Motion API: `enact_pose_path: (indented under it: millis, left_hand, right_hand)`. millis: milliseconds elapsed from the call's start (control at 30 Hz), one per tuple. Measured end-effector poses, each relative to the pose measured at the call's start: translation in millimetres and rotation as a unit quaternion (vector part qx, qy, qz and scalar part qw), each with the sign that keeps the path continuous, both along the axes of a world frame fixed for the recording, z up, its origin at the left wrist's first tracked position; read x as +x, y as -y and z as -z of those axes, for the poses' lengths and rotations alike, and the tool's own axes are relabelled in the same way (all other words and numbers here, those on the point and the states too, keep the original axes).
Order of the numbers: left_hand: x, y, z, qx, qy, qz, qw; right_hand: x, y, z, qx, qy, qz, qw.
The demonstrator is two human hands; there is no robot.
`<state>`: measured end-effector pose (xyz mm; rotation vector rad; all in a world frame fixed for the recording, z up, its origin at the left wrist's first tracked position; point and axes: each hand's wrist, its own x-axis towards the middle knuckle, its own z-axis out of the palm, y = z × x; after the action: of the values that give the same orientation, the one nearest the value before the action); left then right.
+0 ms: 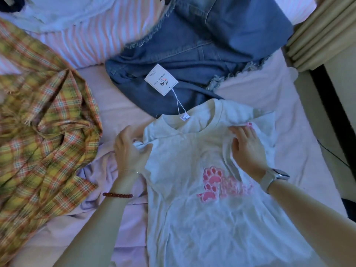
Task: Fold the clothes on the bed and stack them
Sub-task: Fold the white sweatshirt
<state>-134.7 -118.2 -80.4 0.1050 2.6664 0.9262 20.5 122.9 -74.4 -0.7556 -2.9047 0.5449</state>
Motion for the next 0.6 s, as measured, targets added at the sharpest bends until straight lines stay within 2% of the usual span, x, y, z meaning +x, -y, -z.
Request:
enact_pose_path:
  millis: [67,133,233,300,367,467,600]
  left_hand:
    - [-17,-10,-1,-0.107,0.012,0.119,0.987]
    - [-29,-27,-7,-0.196,0.051,0.221,0.954]
    - [-42,-49,-4,-0.276,0.116,0.279,0.913]
    - [-44,-58,0,-0.299,0.135,0.297,0.897]
    - [-43,-57,5,-0.301,0.143,0.286,0.898]
    - [-35,-56,12,-0.289,0.14,0.265,0.909]
    - [-24,-57,13,-0.276,0.099,0.234,0.927]
  right_hand:
    - [-4,-30,-7,0.026,0.011,-0.01,1.0]
    - [-14,-54,-17,0.038,-0.013,0.001,0.999]
    - [-29,-79,-32,0.013,-0.036,0.007,0.999]
    - [-29,-94,-31,-0.025,0.01,0.019,0.999]
    - [-21,-94,-25,-0.053,0.1,-0.033,0.993]
    - [-15,-83,-18,-0.053,0.147,-0.155,0.975]
    - [-33,-80,-28,-0.065,0.257,-0.238,0.934]
